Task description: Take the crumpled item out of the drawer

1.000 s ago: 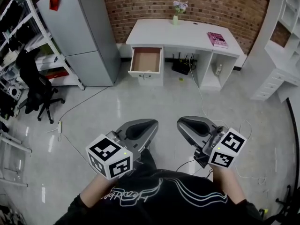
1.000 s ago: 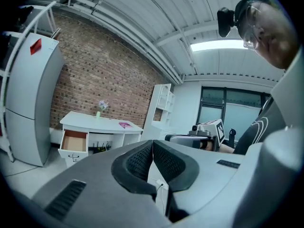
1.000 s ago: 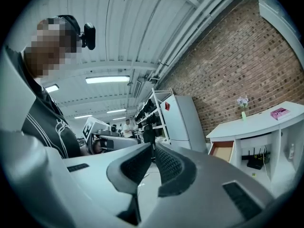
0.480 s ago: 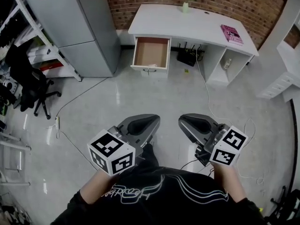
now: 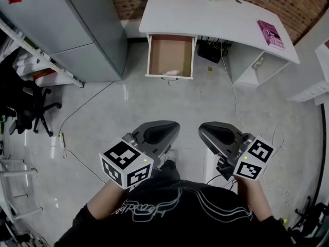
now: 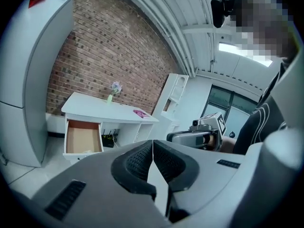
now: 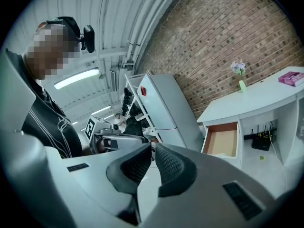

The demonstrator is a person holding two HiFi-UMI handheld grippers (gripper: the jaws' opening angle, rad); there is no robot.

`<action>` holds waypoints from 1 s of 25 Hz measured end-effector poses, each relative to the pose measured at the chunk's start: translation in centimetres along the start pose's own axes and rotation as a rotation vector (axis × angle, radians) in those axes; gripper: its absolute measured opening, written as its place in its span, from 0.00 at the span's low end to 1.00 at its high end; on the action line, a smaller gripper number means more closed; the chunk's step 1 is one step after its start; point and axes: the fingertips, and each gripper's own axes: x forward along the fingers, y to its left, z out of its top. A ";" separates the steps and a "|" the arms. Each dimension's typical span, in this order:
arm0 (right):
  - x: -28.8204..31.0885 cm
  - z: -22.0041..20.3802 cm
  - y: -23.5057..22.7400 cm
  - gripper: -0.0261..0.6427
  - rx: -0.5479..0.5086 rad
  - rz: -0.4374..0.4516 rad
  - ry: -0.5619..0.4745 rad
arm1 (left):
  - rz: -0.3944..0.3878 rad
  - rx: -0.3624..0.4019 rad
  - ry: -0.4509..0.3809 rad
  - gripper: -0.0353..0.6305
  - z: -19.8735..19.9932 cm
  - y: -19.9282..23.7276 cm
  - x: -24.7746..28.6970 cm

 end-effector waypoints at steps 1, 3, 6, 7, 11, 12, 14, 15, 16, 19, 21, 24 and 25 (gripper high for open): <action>1.3 0.2 -0.9 0.12 0.006 -0.005 0.007 | -0.006 0.002 0.005 0.09 0.2 1.6 0.2; 3.5 0.5 -2.5 0.12 0.015 -0.011 0.015 | -0.018 0.002 0.017 0.09 0.4 4.4 0.8; 5.5 0.8 -4.6 0.12 0.029 -0.026 0.017 | -0.023 -0.004 0.036 0.09 0.5 7.8 2.0; 5.8 0.7 -5.1 0.12 0.033 -0.032 0.021 | -0.020 -0.005 0.038 0.09 0.6 8.8 2.4; 6.6 0.4 -7.2 0.12 0.048 -0.046 0.031 | -0.008 0.025 0.063 0.09 0.5 11.8 3.9; 6.7 0.3 -7.7 0.12 0.055 -0.047 0.029 | -0.007 0.047 0.077 0.09 0.5 12.3 4.4; 6.9 0.2 -9.0 0.12 0.074 -0.049 0.025 | 0.002 0.093 0.107 0.09 0.4 13.4 5.4; 7.2 0.3 -9.7 0.12 0.085 -0.048 0.025 | 0.008 0.108 0.119 0.09 0.5 14.1 5.9; 7.5 0.5 -10.4 0.12 0.093 -0.045 0.025 | 0.011 0.115 0.130 0.09 0.7 14.8 6.5; 8.4 1.3 -13.0 0.12 0.106 -0.035 0.028 | 0.015 0.107 0.156 0.09 1.2 17.1 8.6; 9.1 2.0 -15.2 0.12 0.107 -0.027 0.032 | 0.031 0.102 0.162 0.09 1.8 19.0 10.4; 10.3 3.2 -19.3 0.12 0.122 -0.017 0.042 | 0.054 0.090 0.189 0.10 2.9 22.6 13.6; 10.7 3.6 -20.6 0.12 0.134 -0.015 0.047 | 0.058 0.086 0.208 0.12 3.1 23.8 14.7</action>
